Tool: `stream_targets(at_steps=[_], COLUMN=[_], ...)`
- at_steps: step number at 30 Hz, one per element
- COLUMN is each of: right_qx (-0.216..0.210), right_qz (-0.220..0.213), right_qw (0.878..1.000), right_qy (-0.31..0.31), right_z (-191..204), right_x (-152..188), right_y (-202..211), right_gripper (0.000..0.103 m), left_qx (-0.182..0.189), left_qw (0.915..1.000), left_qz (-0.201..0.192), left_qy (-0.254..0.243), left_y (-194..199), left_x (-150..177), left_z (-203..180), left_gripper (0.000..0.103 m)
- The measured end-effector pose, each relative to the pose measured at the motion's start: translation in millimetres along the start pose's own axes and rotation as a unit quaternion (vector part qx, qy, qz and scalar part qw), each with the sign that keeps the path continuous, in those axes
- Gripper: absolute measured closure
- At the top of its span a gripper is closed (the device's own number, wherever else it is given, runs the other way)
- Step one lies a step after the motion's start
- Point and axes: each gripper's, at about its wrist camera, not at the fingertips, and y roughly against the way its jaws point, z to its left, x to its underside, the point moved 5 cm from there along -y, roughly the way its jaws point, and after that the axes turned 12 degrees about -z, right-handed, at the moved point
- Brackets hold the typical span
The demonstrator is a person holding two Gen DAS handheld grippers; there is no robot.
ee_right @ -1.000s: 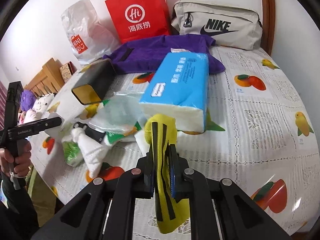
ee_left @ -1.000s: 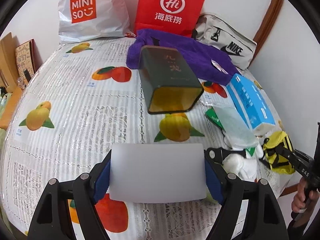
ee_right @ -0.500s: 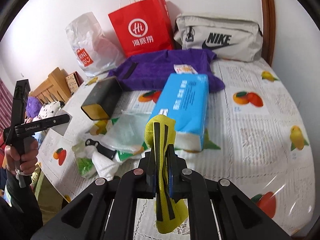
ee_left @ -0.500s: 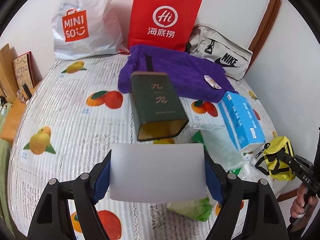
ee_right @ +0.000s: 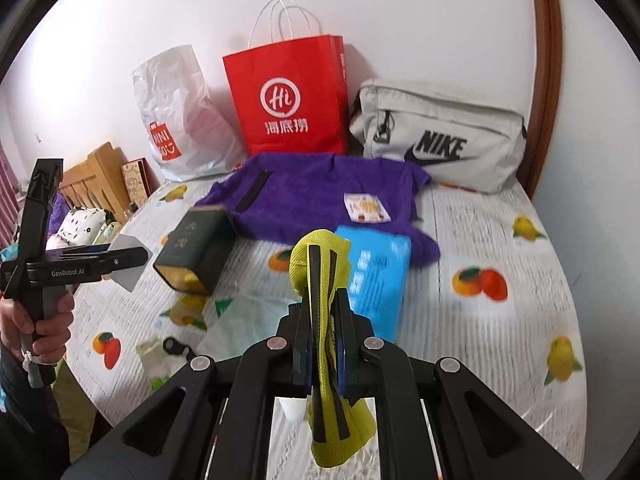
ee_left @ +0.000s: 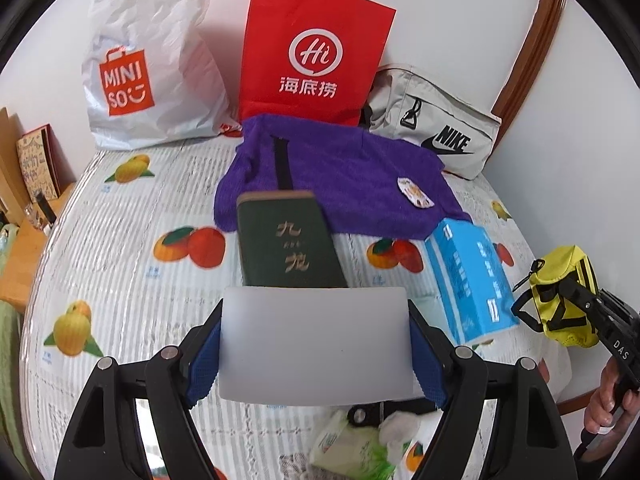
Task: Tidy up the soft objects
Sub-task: 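Carry the yellow pouch with the right tool while the left tool carries the foam block to the towel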
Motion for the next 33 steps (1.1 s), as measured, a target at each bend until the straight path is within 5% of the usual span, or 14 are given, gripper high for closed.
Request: stream_targets(at_steps=[13, 24, 33], right_qx=[-0.014, -0.05, -0.036], right_qz=[-0.018, -0.004, 0.022], right_qw=[1.0, 0.999, 0.999], right_qy=[0.018, -0.005, -0.012], right_z=[2.7, -17.4, -44.1], right_x=[-41.9, -77.5, -100.7], right_y=[-34.9, -106.1, -172.9], right_gripper=[0.095, 0.095, 0.095], left_qx=[-0.002, -0.023, -0.007], left_qw=[0.9999, 0.9997, 0.9997], left_qz=[-0.012, -0.002, 0.022], left_qy=[-0.003, -0.002, 0.004], left_y=[-27.6, -78.3, -128.0], left_x=[-41.8, -80.5, -101.4], left_z=[-6.7, 8.9, 17.4], left_gripper=[0.024, 0.024, 0.024])
